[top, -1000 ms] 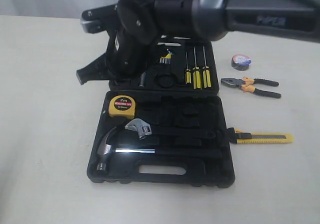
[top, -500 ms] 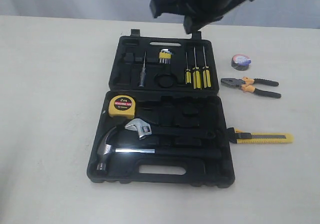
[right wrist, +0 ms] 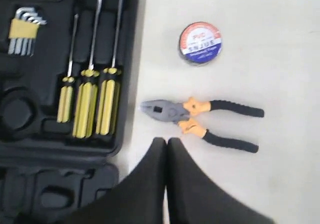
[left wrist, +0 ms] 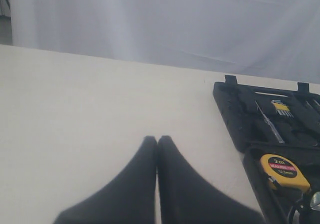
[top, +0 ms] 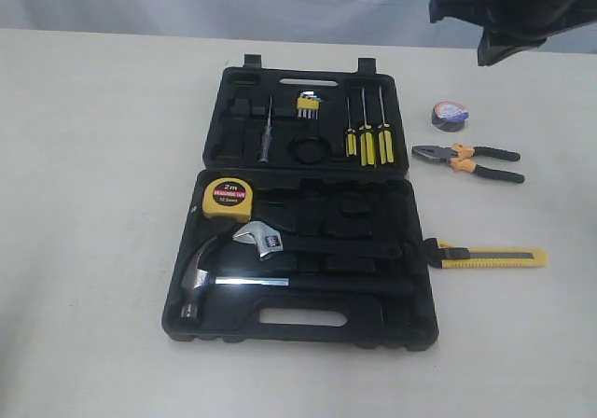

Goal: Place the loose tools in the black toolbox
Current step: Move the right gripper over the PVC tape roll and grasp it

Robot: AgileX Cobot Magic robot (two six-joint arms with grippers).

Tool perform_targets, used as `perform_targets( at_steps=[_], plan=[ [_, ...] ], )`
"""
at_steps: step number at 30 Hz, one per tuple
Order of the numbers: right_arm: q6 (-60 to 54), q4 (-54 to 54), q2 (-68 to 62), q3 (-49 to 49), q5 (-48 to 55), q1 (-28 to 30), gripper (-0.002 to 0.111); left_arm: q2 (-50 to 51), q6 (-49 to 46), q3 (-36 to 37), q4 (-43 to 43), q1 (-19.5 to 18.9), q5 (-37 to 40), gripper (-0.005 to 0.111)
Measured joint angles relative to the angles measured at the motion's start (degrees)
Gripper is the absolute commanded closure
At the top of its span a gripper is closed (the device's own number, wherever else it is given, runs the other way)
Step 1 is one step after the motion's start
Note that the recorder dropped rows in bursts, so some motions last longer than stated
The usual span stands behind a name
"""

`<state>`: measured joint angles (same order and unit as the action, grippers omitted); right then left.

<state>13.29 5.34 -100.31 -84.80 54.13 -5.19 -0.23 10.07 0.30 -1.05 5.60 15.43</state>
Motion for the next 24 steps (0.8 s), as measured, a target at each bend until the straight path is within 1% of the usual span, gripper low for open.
perform_targets(
  at_steps=[5, 8, 11, 14, 16, 18, 24],
  plan=[
    [0.0, 0.0, -5.2, 0.0, -5.9, 3.5, 0.107, 0.0, 0.0, 0.0, 0.0, 0.0, 0.0, 0.107],
    [0.0, 0.0, -8.7, 0.0, -8.6, 4.5, 0.098, 0.0, 0.0, 0.0, 0.0, 0.0, 0.0, 0.107],
    [0.0, 0.1, -11.7, 0.0, -11.6, 4.7, 0.079, 0.0, 0.0, 0.0, 0.0, 0.0, 0.0, 0.107],
    [0.0, 0.1, -14.1, 0.0, -14.9, 4.8, 0.051, 0.0, 0.0, 0.0, 0.0, 0.0, 0.0, 0.107],
    [0.0, 0.1, -15.3, 0.0, -17.0, 4.8, 0.036, 0.0, 0.0, 0.0, 0.0, 0.0, 0.0, 0.107],
    [0.0, 0.1, -16.0, 0.0, -18.6, 4.8, 0.032, 0.0, 0.0, 0.0, 0.0, 0.0, 0.0, 0.107],
    [0.0, 0.1, -18.1, 0.0, -23.7, 4.8, 0.032, 0.0, 0.0, 0.0, 0.0, 0.0, 0.0, 0.107]
  ],
)
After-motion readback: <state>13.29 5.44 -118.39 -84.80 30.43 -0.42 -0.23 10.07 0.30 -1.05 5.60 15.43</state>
